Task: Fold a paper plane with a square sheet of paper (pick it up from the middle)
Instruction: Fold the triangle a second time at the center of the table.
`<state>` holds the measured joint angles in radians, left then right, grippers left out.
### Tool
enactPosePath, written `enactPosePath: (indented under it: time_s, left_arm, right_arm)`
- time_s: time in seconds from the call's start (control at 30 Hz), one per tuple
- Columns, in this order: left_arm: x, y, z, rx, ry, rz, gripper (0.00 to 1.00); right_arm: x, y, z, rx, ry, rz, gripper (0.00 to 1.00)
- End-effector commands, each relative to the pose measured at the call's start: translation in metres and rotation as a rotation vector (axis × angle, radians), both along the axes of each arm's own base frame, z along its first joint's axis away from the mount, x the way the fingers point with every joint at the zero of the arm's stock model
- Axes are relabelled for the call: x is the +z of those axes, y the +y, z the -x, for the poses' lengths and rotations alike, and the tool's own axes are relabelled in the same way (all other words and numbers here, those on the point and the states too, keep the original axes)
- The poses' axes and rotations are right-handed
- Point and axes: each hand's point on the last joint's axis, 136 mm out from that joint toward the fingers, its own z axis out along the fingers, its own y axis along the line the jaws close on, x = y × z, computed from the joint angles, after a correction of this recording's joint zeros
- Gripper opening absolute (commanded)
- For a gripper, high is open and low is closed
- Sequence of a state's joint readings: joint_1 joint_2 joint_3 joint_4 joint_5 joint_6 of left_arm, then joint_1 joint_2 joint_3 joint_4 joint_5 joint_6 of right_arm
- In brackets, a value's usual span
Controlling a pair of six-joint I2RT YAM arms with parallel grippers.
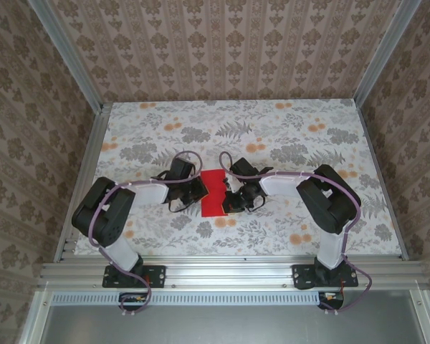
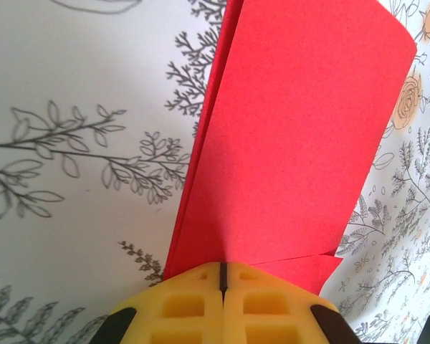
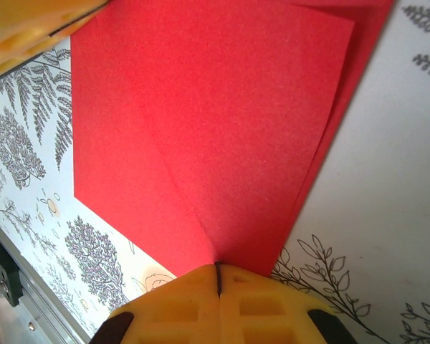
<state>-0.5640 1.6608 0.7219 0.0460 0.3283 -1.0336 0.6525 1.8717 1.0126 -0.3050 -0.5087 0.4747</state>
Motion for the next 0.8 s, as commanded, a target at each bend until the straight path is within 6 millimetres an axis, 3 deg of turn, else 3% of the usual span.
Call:
enactPosePath:
  time_s: [0.0, 0.23, 0.33, 0.4, 0.53, 0.67, 0.77]
  left_arm:
    - [-0.027, 0.049, 0.0, 0.073, 0.02, -0.162, 0.01]
    - [0.001, 0.051, -0.015, 0.068, -0.029, -0.134, 0.1]
    - [0.024, 0.051, -0.018, 0.057, -0.079, -0.127, 0.19]
    - [0.039, 0.062, -0.025, 0.084, -0.105, -0.134, 0.27]
    - [0.056, 0.072, -0.017, 0.083, -0.118, -0.162, 0.45]
    - [0.064, 0.089, -0.002, 0.09, -0.099, -0.216, 0.61]
    - [0.067, 0.101, 0.009, 0.107, -0.092, -0.225, 0.69]
  right_arm:
    - [-0.065, -0.077, 0.052, -0.021, 0.172, 0.381, 0.0]
    - [-0.046, -0.063, 0.038, -0.024, 0.126, 0.325, 0.0]
    - [-0.032, -0.052, 0.029, -0.025, 0.096, 0.275, 0.01]
    - [-0.015, -0.042, 0.018, -0.027, 0.058, 0.237, 0.04]
    - [0.033, -0.024, -0.008, -0.051, -0.071, 0.146, 0.2]
    - [0.079, -0.022, -0.029, -0.062, -0.245, 0.131, 0.39]
    - [0.088, -0.034, -0.033, -0.014, -0.358, 0.246, 0.5]
